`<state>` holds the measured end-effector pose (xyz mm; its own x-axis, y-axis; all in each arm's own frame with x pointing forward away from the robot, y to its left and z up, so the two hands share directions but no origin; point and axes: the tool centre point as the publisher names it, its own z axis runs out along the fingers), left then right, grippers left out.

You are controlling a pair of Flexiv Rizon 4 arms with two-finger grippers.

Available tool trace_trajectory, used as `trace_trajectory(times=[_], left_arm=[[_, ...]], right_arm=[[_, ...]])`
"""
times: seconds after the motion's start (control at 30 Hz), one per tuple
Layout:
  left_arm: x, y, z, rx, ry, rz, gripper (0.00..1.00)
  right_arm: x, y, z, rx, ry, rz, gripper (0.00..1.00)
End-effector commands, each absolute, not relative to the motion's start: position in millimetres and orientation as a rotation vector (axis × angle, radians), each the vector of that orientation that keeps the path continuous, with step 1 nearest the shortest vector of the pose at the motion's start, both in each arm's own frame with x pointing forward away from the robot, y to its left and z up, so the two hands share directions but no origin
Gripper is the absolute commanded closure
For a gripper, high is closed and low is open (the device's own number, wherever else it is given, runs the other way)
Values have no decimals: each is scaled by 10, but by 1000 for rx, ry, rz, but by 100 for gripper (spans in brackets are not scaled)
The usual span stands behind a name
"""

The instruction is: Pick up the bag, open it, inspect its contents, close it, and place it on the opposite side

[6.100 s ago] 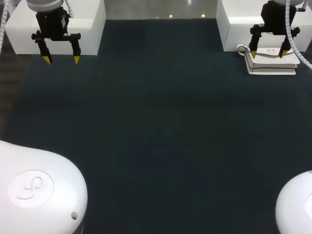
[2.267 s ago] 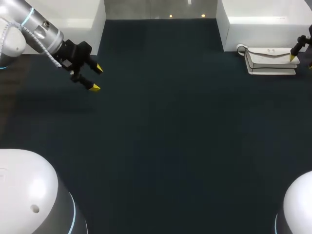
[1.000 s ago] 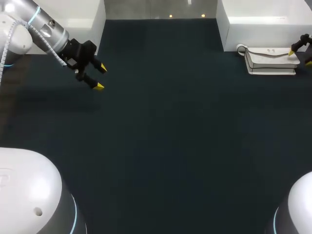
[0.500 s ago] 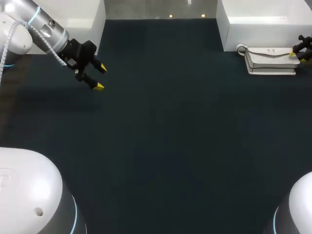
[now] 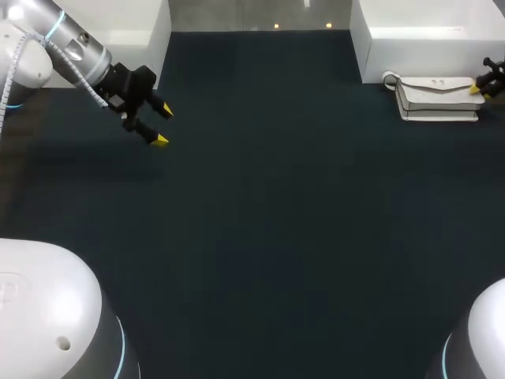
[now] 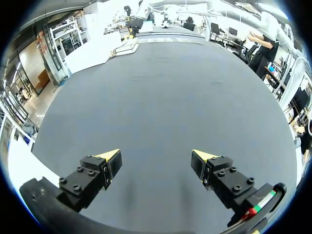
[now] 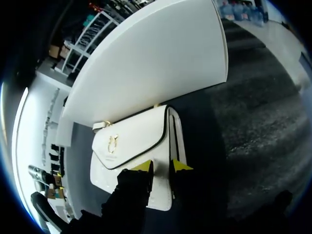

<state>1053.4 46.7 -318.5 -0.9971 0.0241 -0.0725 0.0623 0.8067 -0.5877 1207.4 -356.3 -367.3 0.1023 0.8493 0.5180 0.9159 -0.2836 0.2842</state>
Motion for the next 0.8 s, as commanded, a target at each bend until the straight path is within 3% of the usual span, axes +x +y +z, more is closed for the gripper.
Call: trace_trajectory(times=[0.03,0.07,0.8], left_arm=[[10539,467,-3196,71,2926,-958,0],[10539,467,-3196,71,2926,-958,0],[10539,467,-3196,71,2926,-958,0]], right_arm=[[12129,-3620,-3690,-2008,-1789,-573,95],[12118,-3619,-3692,-2007,-1787,-575,100],[11820,-3230,-3581,-1977,-1729,-782,100]])
